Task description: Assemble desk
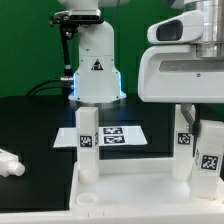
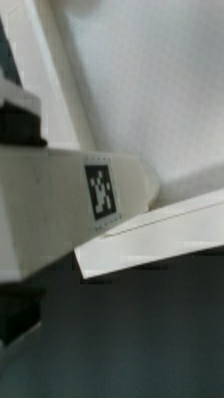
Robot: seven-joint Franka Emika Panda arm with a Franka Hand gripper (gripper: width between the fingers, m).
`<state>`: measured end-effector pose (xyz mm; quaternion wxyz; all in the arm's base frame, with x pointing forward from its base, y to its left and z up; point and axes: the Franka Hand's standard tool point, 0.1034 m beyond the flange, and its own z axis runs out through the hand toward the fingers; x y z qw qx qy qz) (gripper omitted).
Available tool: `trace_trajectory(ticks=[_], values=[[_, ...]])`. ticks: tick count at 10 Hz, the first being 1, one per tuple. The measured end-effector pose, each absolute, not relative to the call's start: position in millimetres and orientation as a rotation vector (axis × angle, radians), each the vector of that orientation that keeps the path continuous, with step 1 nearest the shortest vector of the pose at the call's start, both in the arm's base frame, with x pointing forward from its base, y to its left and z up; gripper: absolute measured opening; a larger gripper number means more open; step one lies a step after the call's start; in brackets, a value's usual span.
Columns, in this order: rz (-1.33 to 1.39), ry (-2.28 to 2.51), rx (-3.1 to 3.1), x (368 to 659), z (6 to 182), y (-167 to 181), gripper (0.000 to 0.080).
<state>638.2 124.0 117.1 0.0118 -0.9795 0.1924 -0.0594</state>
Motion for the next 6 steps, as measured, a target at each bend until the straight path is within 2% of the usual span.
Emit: trace_trajectory(ticks=[1,2,6], values=[[-0.183,0.714,-3.028,638.3,117.1,121.6,0.0291],[-0.183,0.786,-3.008,638.4,117.0,120.4,0.0291],[-0.117,1.764,-2.476,637.6,114.6,114.5,0.0290]])
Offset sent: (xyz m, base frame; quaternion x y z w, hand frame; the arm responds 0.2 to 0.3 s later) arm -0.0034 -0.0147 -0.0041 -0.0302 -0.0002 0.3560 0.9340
